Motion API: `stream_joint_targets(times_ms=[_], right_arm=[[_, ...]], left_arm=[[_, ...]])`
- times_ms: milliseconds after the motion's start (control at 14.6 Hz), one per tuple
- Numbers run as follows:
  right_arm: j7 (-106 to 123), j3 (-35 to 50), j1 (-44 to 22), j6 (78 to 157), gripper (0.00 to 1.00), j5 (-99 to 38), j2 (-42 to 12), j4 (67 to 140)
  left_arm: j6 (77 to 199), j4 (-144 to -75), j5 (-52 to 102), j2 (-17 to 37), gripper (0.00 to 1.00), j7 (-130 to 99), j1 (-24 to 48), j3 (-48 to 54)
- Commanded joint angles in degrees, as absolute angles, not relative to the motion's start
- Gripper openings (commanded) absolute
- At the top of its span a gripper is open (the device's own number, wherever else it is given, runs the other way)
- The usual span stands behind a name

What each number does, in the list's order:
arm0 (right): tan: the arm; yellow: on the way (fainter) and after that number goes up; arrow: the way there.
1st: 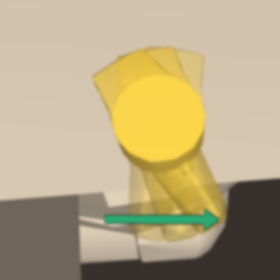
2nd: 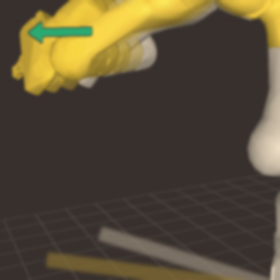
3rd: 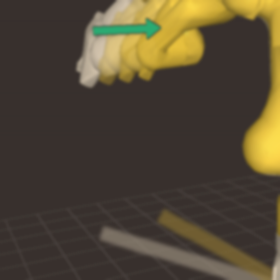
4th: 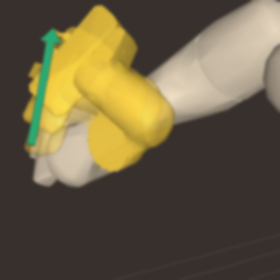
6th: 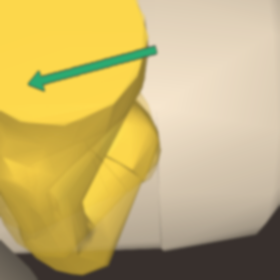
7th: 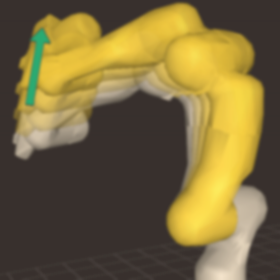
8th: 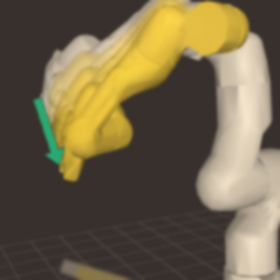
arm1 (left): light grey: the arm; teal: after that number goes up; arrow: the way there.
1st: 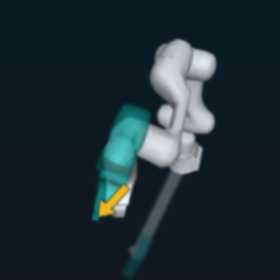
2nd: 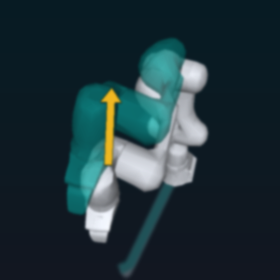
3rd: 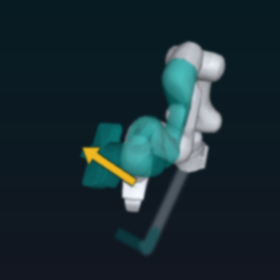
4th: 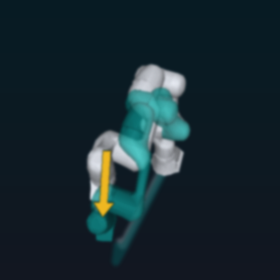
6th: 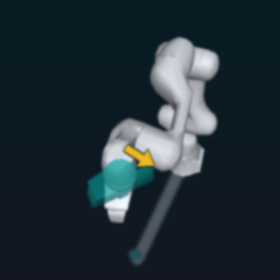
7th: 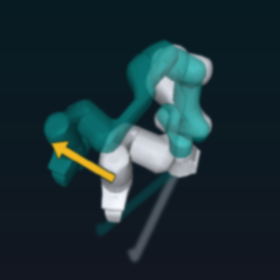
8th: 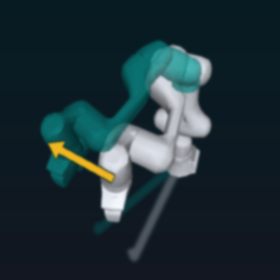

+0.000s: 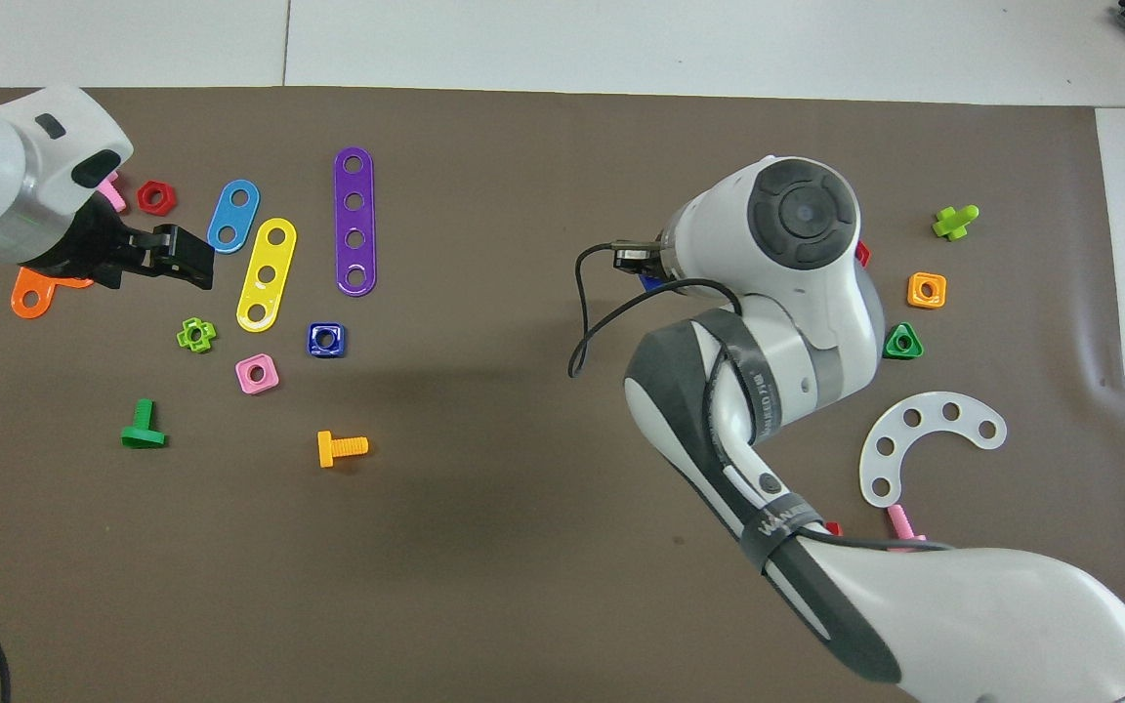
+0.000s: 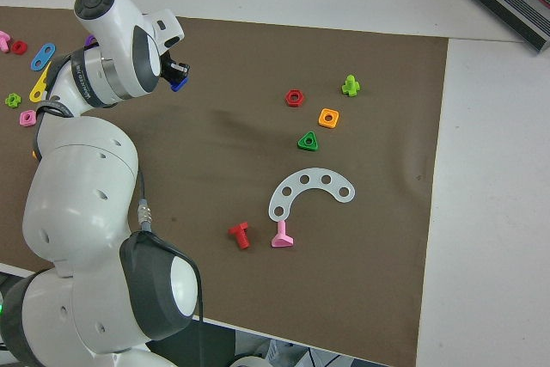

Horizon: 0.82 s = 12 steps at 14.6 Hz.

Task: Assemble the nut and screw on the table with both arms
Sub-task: 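Carry the blue screw to mid-table while the left gripper reaches the blue nut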

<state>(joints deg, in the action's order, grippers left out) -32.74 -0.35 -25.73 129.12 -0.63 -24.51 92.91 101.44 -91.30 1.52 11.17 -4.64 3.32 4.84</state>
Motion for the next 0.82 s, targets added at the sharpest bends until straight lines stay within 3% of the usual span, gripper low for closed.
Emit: stream_joint_targets(times_ms=[0,342,753], right_arm=[[-42.9,-0.6,-30.3,131.7,0.00,4.2,-31.2,88.3],[-51.2,-0.4,-33.0,138.8,0.00,5.3,-34.0,88.9],[-53.9,-0.4,-35.3,138.3,0.00,5.0,-33.5,92.2]], left_arm=[[109.1,-98.3,2.7,10.3,0.92,-7.9,5.0,4.2],[115.9,-99.7,2.7,15.5,0.86,-12.8,7.9,4.2],[125.7,-104.8,2.4,20.4,0.79,-15.5,9.1,4.0]])
